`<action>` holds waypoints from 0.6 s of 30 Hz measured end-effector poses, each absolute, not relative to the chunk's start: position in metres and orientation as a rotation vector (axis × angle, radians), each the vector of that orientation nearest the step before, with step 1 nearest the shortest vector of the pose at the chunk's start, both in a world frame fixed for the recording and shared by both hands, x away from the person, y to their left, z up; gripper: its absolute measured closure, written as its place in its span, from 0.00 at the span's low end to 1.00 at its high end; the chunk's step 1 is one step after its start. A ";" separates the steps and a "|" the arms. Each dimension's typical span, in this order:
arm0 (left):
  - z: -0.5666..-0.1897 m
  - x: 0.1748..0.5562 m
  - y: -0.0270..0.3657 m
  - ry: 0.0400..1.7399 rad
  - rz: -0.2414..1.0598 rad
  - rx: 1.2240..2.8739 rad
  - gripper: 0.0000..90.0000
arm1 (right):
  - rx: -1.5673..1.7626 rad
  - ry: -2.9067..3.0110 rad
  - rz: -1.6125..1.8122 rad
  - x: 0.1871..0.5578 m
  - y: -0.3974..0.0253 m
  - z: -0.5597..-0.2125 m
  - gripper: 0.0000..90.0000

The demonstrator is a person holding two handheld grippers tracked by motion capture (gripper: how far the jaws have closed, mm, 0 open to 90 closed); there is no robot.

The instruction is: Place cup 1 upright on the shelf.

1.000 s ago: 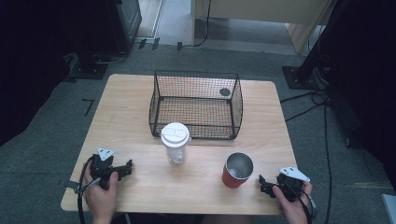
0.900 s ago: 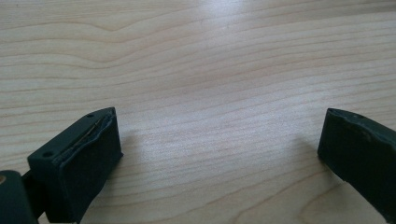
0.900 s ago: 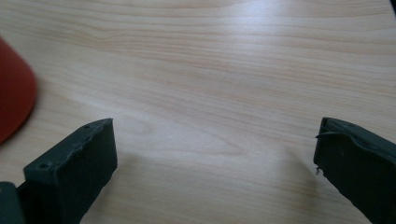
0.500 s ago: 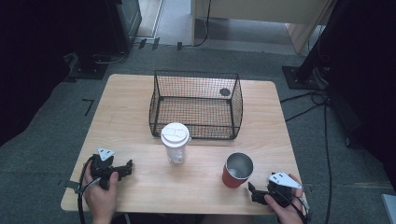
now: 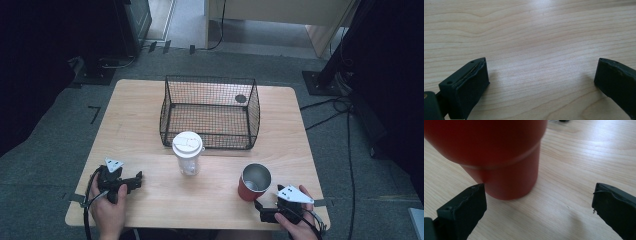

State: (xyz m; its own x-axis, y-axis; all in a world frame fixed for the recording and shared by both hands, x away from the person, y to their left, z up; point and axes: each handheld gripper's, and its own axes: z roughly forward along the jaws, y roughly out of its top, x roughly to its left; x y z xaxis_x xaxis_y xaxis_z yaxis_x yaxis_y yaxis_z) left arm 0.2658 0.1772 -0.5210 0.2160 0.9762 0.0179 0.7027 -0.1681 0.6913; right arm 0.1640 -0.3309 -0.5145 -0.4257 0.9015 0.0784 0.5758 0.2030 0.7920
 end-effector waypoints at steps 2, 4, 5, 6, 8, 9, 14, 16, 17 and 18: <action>-0.521 0.266 0.177 1.547 0.641 1.941 0.00 | 1.364 2.084 1.109 0.164 -0.328 -0.513 0.00; -0.521 0.266 0.177 1.547 0.641 1.941 0.00 | 1.360 2.076 1.126 0.165 -0.324 -0.512 0.00; -0.521 0.266 0.177 1.547 0.641 1.941 0.00 | 1.360 2.076 1.126 0.165 -0.324 -0.512 0.00; -0.521 0.266 0.177 1.547 0.641 1.941 0.00 | 1.359 2.070 1.151 0.165 -0.320 -0.509 0.00; -0.521 0.266 0.177 1.547 0.641 1.941 0.00 | 1.351 2.062 1.177 0.165 -0.317 -0.508 0.00; -0.521 0.266 0.177 1.547 0.641 1.941 0.00 | 1.351 2.062 1.177 0.165 -0.317 -0.508 0.00; -0.521 0.266 0.177 1.546 0.641 1.941 0.00 | 1.340 2.045 1.251 0.168 -0.310 -0.500 0.02; -0.521 0.266 0.177 1.548 0.640 1.940 0.00 | 1.338 2.037 1.254 0.168 -0.308 -0.500 0.02; -0.521 0.266 0.177 1.547 0.641 1.940 0.00 | 1.339 2.029 1.261 0.169 -0.307 -0.499 0.02; -0.521 0.266 0.177 1.548 0.640 1.940 0.00 | 1.336 2.022 1.262 0.169 -0.305 -0.498 0.03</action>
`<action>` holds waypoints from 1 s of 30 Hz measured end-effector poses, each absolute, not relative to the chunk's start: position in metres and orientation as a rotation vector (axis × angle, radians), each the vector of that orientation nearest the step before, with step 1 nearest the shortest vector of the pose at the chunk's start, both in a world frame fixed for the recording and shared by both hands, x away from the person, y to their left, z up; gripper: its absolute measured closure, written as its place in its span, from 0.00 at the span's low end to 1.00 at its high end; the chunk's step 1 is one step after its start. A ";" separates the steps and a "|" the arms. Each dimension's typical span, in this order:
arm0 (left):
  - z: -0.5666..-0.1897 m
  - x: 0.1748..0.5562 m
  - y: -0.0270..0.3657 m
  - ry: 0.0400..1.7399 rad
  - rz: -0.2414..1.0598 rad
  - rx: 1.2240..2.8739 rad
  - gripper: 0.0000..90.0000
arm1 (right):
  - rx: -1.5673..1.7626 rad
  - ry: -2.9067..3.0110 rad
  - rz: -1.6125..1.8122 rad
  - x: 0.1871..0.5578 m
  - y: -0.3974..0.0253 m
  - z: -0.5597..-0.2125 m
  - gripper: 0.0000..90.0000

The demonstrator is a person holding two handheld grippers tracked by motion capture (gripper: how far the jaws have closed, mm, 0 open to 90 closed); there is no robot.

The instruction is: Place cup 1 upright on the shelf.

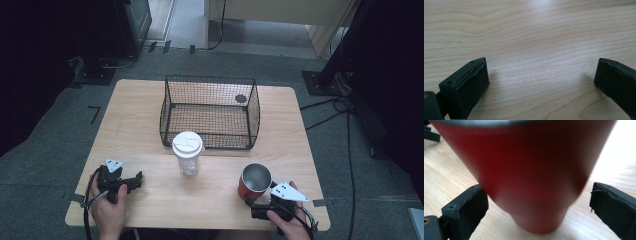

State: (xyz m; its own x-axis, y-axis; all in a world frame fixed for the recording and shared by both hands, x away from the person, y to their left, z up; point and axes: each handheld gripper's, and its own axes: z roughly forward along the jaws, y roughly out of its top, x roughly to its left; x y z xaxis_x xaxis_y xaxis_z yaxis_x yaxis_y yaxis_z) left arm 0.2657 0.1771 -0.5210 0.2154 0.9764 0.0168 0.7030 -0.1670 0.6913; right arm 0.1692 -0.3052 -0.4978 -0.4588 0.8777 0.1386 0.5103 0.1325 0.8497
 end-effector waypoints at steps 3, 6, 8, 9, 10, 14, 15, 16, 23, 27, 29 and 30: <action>-0.521 0.266 0.177 1.548 0.640 1.939 0.00 | 1.338 1.997 1.254 0.172 -0.298 -0.495 0.04; -0.521 0.266 0.177 1.547 0.641 1.940 0.00 | 1.340 1.981 1.264 0.174 -0.293 -0.493 0.05; -0.521 0.266 0.177 1.548 0.641 1.940 0.00 | 1.338 1.977 1.262 0.174 -0.292 -0.493 0.05; -0.521 0.266 0.177 1.547 0.641 1.941 0.00 | 1.344 1.969 1.254 0.175 -0.290 -0.493 0.05; -0.521 0.266 0.177 1.547 0.641 1.939 0.00 | 1.348 1.961 1.243 0.176 -0.289 -0.493 0.05; -0.521 0.266 0.177 1.547 0.641 1.940 0.00 | 1.342 1.943 1.220 0.178 -0.284 -0.493 0.07; -0.521 0.266 0.177 1.547 0.641 1.940 0.00 | 1.331 1.944 1.214 0.178 -0.284 -0.493 0.08; -0.521 0.266 0.177 1.547 0.641 1.940 0.00 | 1.331 1.944 1.214 0.178 -0.284 -0.493 0.08; -0.521 0.266 0.177 1.547 0.640 1.941 0.00 | 1.339 1.935 1.201 0.177 -0.281 -0.491 0.08; -0.521 0.266 0.177 1.546 0.641 1.941 0.00 | 1.330 1.930 1.195 0.178 -0.280 -0.489 0.08; -0.521 0.266 0.177 1.546 0.641 1.941 0.00 | 1.321 1.917 1.218 0.178 -0.280 -0.482 0.08; -0.521 0.266 0.177 1.546 0.641 1.941 0.00 | 1.321 1.917 1.218 0.178 -0.280 -0.482 0.08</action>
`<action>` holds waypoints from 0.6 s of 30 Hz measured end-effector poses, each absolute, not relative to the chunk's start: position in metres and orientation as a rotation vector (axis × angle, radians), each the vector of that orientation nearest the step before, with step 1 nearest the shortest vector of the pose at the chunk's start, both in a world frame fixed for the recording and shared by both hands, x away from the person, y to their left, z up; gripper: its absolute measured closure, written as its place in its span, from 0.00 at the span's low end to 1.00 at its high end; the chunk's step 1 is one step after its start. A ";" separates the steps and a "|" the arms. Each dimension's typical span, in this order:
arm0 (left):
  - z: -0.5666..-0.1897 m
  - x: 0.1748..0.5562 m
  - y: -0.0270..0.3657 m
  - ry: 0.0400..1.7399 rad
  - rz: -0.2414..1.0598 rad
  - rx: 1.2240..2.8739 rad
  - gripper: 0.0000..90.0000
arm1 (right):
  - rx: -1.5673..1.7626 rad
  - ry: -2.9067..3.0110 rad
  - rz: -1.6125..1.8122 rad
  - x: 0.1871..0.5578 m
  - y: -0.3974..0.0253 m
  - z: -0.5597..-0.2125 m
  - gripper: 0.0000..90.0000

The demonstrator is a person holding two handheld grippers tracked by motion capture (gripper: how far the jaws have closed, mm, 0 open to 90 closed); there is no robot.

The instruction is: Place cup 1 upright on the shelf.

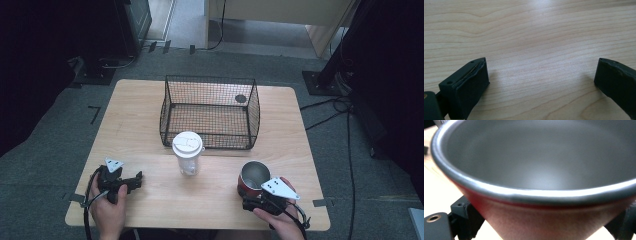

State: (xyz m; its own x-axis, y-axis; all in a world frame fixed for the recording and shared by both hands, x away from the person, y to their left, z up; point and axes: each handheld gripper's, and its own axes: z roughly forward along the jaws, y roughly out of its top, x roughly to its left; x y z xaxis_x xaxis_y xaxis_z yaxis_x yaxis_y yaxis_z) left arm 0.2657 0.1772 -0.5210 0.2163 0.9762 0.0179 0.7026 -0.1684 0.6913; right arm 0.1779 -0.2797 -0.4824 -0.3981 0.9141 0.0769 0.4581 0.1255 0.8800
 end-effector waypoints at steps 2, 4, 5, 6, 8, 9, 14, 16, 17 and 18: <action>-0.521 0.266 0.177 1.546 0.642 1.941 0.00 | 1.318 1.905 1.233 0.180 -0.278 -0.474 0.08; -0.521 0.266 0.177 1.546 0.641 1.941 0.00 | 1.316 1.898 1.243 0.182 -0.277 -0.469 0.08; -0.521 0.266 0.177 1.546 0.641 1.941 0.00 | 1.313 1.893 1.250 0.184 -0.277 -0.467 0.08; -0.521 0.266 0.177 1.546 0.641 1.941 0.00 | 1.313 1.893 1.250 0.184 -0.277 -0.467 0.08; -0.521 0.266 0.177 1.547 0.641 1.941 0.00 | 1.321 1.886 1.269 0.186 -0.275 -0.462 0.08; -0.521 0.266 0.177 1.547 0.641 1.941 0.00 | 1.320 1.885 1.275 0.187 -0.274 -0.461 0.08; -0.521 0.266 0.177 1.546 0.641 1.941 0.00 | 1.309 1.885 1.285 0.190 -0.270 -0.452 0.08; -0.521 0.266 0.177 1.547 0.641 1.941 0.00 | 1.302 1.883 1.287 0.193 -0.268 -0.447 0.09; -0.521 0.266 0.177 1.547 0.641 1.941 0.00 | 1.301 1.882 1.290 0.193 -0.268 -0.446 0.09; -0.521 0.266 0.177 1.547 0.641 1.941 0.00 | 1.297 1.881 1.293 0.194 -0.267 -0.444 0.08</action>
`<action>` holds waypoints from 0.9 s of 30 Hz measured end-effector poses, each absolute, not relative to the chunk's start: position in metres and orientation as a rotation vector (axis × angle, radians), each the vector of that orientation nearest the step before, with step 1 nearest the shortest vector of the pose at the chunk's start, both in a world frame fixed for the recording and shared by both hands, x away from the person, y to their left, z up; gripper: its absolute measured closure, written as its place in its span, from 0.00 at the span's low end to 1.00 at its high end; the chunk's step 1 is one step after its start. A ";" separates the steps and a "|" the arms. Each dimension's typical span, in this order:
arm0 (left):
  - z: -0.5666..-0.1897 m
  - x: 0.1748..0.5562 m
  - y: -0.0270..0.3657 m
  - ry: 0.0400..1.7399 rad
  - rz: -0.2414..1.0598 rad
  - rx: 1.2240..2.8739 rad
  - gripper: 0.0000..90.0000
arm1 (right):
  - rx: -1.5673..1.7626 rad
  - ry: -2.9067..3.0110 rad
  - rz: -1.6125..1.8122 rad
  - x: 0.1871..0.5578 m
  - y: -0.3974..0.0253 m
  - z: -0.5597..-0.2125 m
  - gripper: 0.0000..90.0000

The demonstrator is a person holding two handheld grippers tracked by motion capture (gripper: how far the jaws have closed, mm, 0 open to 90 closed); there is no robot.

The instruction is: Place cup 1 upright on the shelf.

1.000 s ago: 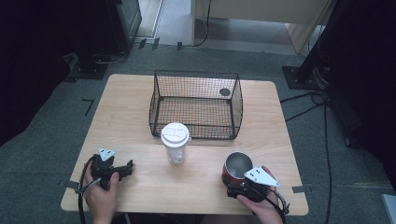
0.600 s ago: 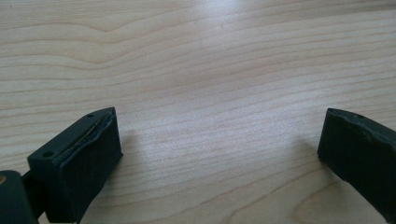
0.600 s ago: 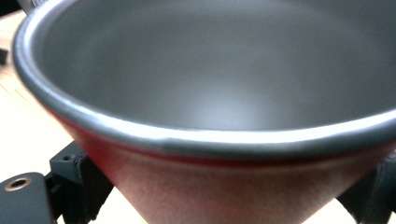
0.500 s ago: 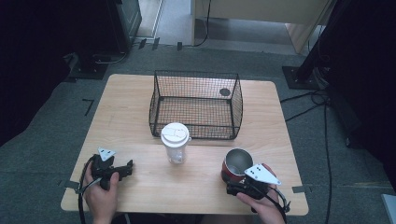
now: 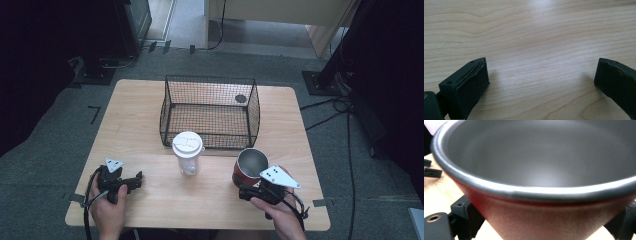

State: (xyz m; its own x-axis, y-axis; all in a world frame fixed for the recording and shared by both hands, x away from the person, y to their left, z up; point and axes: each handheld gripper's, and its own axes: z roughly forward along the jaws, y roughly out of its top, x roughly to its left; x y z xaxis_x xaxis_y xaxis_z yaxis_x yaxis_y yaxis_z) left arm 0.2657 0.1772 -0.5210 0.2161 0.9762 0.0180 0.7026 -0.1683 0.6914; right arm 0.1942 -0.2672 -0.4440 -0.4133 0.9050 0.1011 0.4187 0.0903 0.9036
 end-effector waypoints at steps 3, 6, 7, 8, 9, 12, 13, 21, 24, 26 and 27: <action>-0.521 0.266 0.177 1.547 0.642 1.939 0.00 | 1.293 1.881 1.296 0.196 -0.266 -0.441 0.08; -0.521 0.266 0.177 1.547 0.642 1.939 0.00 | 1.294 1.881 1.296 0.199 -0.264 -0.435 0.09; -0.521 0.266 0.177 1.547 0.641 1.938 0.00 | 1.300 1.880 1.291 0.200 -0.263 -0.434 0.09; -0.521 0.266 0.177 1.547 0.641 1.938 0.00 | 1.301 1.880 1.287 0.202 -0.262 -0.433 0.09; -0.521 0.266 0.177 1.547 0.641 1.938 0.00 | 1.302 1.879 1.286 0.203 -0.262 -0.432 0.09; -0.521 0.266 0.177 1.547 0.641 1.938 0.00 | 1.300 1.876 1.291 0.205 -0.261 -0.430 0.08; -0.521 0.266 0.177 1.547 0.642 1.939 0.00 | 1.300 1.875 1.292 0.205 -0.260 -0.428 0.09; -0.521 0.266 0.177 1.546 0.642 1.939 0.00 | 1.274 1.872 1.304 0.214 -0.253 -0.415 0.09; -0.521 0.266 0.177 1.546 0.642 1.939 0.00 | 1.265 1.873 1.305 0.216 -0.252 -0.411 0.08; -0.521 0.266 0.177 1.547 0.642 1.937 0.00 | 1.263 1.871 1.309 0.218 -0.251 -0.408 0.09; -0.521 0.266 0.177 1.548 0.642 1.934 0.00 | 1.261 1.868 1.314 0.220 -0.249 -0.405 0.09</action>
